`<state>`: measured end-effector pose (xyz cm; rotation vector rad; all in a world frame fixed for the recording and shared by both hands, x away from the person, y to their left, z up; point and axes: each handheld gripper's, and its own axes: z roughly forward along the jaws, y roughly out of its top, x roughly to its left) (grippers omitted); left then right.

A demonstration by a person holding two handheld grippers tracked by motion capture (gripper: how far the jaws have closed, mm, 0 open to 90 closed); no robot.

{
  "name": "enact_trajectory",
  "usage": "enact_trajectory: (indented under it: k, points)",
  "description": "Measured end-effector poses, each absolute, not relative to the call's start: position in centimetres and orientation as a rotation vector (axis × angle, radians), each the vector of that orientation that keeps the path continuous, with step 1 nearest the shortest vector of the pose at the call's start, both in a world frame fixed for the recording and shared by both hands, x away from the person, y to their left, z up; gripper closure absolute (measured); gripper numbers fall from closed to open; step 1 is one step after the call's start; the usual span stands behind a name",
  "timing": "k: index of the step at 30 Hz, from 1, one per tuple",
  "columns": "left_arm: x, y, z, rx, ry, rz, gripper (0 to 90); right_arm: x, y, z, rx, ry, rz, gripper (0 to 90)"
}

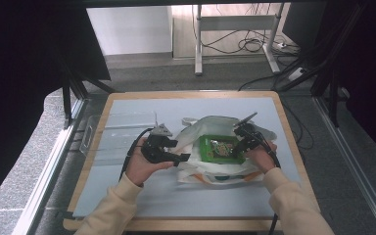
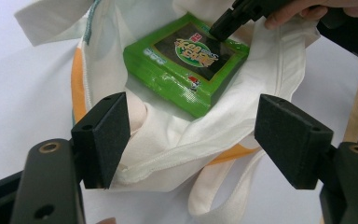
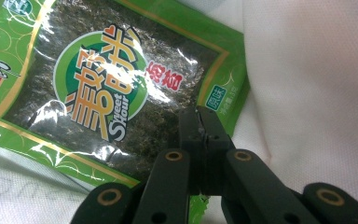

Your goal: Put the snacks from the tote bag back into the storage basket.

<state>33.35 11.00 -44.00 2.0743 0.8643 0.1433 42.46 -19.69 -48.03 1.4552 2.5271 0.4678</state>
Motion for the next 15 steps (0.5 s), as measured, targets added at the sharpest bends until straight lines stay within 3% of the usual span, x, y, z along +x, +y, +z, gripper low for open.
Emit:
enact_trajectory:
  k: [15]
  points:
    - [33.1, 9.6, -43.0, 2.077, 0.856, 0.146, 26.7, 42.4, -19.9, -48.2, 1.452, 2.527, 0.499, 89.3]
